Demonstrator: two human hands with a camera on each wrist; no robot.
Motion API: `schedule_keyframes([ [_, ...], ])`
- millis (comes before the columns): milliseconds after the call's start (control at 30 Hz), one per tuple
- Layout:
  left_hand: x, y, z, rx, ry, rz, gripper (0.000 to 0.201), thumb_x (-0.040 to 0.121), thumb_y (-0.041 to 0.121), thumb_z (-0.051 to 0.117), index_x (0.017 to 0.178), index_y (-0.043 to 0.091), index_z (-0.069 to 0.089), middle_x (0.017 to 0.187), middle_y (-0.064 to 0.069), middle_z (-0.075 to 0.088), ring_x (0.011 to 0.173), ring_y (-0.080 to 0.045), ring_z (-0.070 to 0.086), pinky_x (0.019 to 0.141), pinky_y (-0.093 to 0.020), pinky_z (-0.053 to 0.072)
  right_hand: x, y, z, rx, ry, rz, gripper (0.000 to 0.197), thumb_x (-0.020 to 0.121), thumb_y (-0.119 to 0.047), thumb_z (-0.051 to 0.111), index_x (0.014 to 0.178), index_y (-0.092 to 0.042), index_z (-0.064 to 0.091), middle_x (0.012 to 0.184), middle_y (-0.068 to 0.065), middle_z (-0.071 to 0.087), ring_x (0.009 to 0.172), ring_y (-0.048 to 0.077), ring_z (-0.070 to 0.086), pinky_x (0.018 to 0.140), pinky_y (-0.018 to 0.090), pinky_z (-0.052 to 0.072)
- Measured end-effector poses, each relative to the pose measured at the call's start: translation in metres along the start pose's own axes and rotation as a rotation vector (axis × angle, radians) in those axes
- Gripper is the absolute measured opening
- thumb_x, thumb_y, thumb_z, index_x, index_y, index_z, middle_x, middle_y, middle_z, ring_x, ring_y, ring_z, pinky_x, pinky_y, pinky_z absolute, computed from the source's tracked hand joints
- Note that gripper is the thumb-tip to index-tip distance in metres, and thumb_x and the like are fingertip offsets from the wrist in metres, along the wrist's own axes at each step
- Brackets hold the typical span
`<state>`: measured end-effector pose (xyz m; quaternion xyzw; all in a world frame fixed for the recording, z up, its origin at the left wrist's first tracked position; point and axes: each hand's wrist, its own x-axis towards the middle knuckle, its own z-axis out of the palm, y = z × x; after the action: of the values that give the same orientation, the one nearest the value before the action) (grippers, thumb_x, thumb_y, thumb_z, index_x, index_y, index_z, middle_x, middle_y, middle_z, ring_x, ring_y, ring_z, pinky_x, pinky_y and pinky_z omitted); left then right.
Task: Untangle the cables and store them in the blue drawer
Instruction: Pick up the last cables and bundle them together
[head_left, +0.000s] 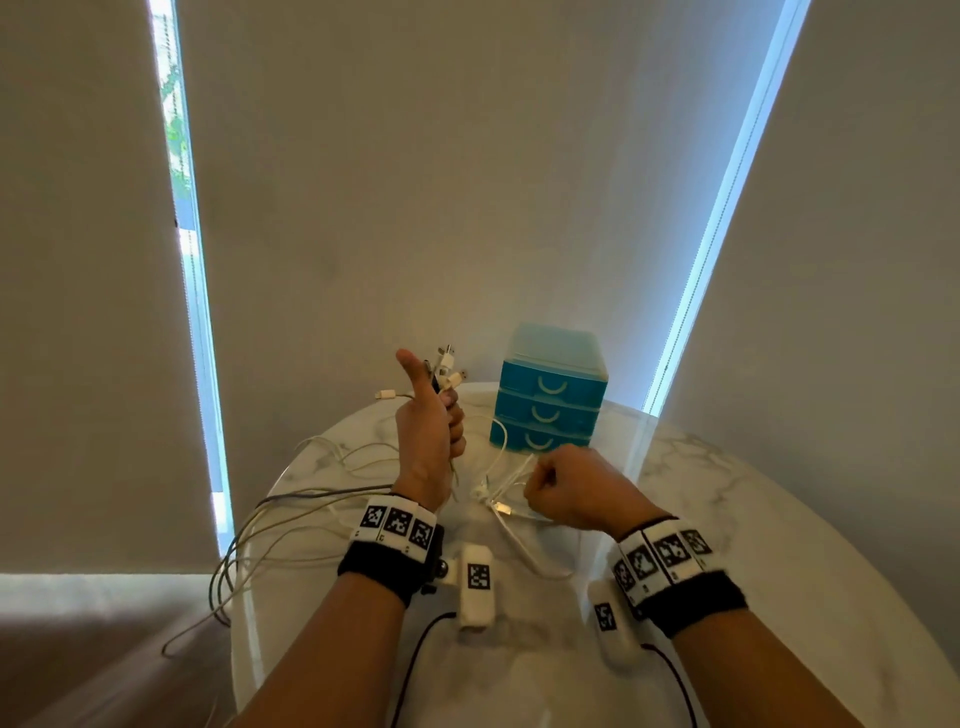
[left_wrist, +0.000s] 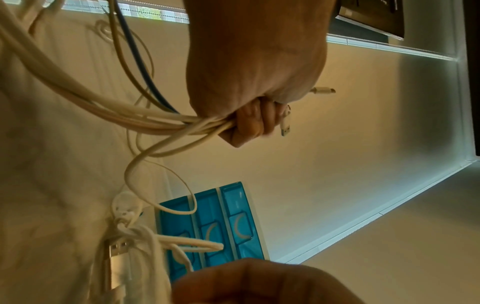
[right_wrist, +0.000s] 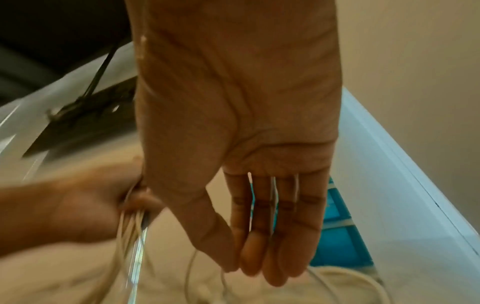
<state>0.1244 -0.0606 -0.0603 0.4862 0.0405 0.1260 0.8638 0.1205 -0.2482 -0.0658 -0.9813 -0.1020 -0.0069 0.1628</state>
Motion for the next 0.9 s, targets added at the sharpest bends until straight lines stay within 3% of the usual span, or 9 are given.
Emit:
schedule_keyframes([
  [167, 0.0, -0.002, -0.001, 0.011, -0.116, -0.028, 0.076, 0.084, 0.096, 0.026, 0.063, 0.025, 0.041, 0.062, 0.003, 0.04, 0.046, -0.009, 0.025, 0.042, -0.023, 0.018, 0.008, 0.002, 0.019, -0.194, -0.099, -0.048, 0.003, 0.094, -0.029, 0.077, 0.095, -0.028, 0.08, 0.094, -0.012, 0.072, 0.096, 0.014, 0.07, 0.095, 0.036, 0.061],
  [267, -0.001, -0.001, 0.0, 0.12, -0.194, -0.009, 0.072, 0.081, 0.096, 0.044, 0.072, 0.025, 0.051, 0.063, 0.004, 0.041, 0.048, -0.009, 0.027, 0.042, -0.024, 0.022, 0.006, 0.01, 0.001, -0.06, -0.09, -0.09, 0.006, 0.096, -0.025, 0.077, 0.096, -0.031, 0.077, 0.096, -0.015, 0.071, 0.095, 0.009, 0.067, 0.091, 0.026, 0.057],
  [367, -0.003, -0.004, 0.003, 0.234, -0.289, 0.015, 0.056, 0.079, 0.078, 0.074, 0.078, 0.023, 0.065, 0.064, 0.003, 0.042, 0.05, -0.009, 0.027, 0.043, -0.023, 0.024, -0.004, 0.023, -0.011, 0.295, 0.169, -0.087, 0.006, 0.101, -0.022, 0.073, 0.099, -0.027, 0.071, 0.099, -0.015, 0.07, 0.094, 0.004, 0.065, 0.081, 0.015, 0.05],
  [467, -0.006, -0.01, 0.005, 0.369, -0.318, 0.039, 0.039, 0.08, 0.049, 0.092, 0.057, 0.028, 0.068, 0.057, 0.004, 0.041, 0.048, -0.011, 0.026, 0.045, -0.026, 0.024, -0.019, 0.03, -0.004, 0.713, 0.417, -0.033, 0.004, 0.104, -0.017, 0.069, 0.105, -0.019, 0.072, 0.099, -0.001, 0.076, 0.091, 0.018, 0.073, 0.073, 0.022, 0.059],
  [533, -0.008, -0.012, 0.007, 0.406, -0.319, 0.062, 0.035, 0.082, 0.04, 0.093, 0.056, 0.031, 0.072, 0.056, 0.005, 0.044, 0.049, -0.011, 0.027, 0.045, -0.024, 0.026, -0.025, 0.03, 0.004, 0.933, 0.487, 0.003, 0.006, 0.105, -0.015, 0.068, 0.108, -0.015, 0.072, 0.102, 0.002, 0.078, 0.092, 0.021, 0.076, 0.071, 0.022, 0.061],
  [667, -0.018, -0.007, 0.016, 0.415, -0.321, 0.071, 0.016, 0.091, 0.037, 0.085, 0.085, 0.023, 0.079, 0.048, 0.012, 0.055, 0.041, -0.002, 0.038, 0.041, -0.017, 0.03, -0.026, 0.025, 0.015, 1.01, 0.505, -0.05, 0.009, 0.098, -0.015, 0.077, 0.107, -0.017, 0.077, 0.102, -0.003, 0.08, 0.096, 0.016, 0.077, 0.082, 0.026, 0.063],
  [767, -0.027, -0.004, 0.023, 0.457, -0.36, 0.069, 0.012, 0.098, 0.023, 0.078, 0.093, 0.013, 0.074, 0.065, -0.011, 0.066, 0.035, 0.003, 0.048, 0.041, -0.008, 0.036, -0.027, 0.025, 0.015, 1.026, 0.49, -0.071, 0.009, 0.096, -0.015, 0.079, 0.104, -0.02, 0.079, 0.1, -0.004, 0.081, 0.094, 0.014, 0.077, 0.079, 0.024, 0.062],
  [800, -0.03, -0.004, 0.023, 0.478, -0.376, 0.053, 0.011, 0.097, 0.019, 0.078, 0.094, 0.01, 0.074, 0.072, -0.01, 0.065, 0.035, 0.004, 0.05, 0.041, -0.006, 0.037, -0.029, 0.026, 0.014, 1.036, 0.496, -0.062, 0.009, 0.096, -0.014, 0.08, 0.104, -0.019, 0.079, 0.098, -0.003, 0.081, 0.092, 0.014, 0.078, 0.075, 0.022, 0.061],
  [900, -0.026, -0.01, 0.022, 0.513, -0.4, 0.05, 0.022, 0.094, 0.02, 0.083, 0.107, 0.003, 0.08, 0.053, 0.006, 0.069, 0.039, 0.006, 0.053, 0.043, -0.005, 0.038, -0.034, 0.03, 0.012, 1.114, 0.546, -0.015, 0.013, 0.091, -0.01, 0.083, 0.102, -0.015, 0.079, 0.096, -0.001, 0.083, 0.091, 0.012, 0.079, 0.076, 0.019, 0.062],
])
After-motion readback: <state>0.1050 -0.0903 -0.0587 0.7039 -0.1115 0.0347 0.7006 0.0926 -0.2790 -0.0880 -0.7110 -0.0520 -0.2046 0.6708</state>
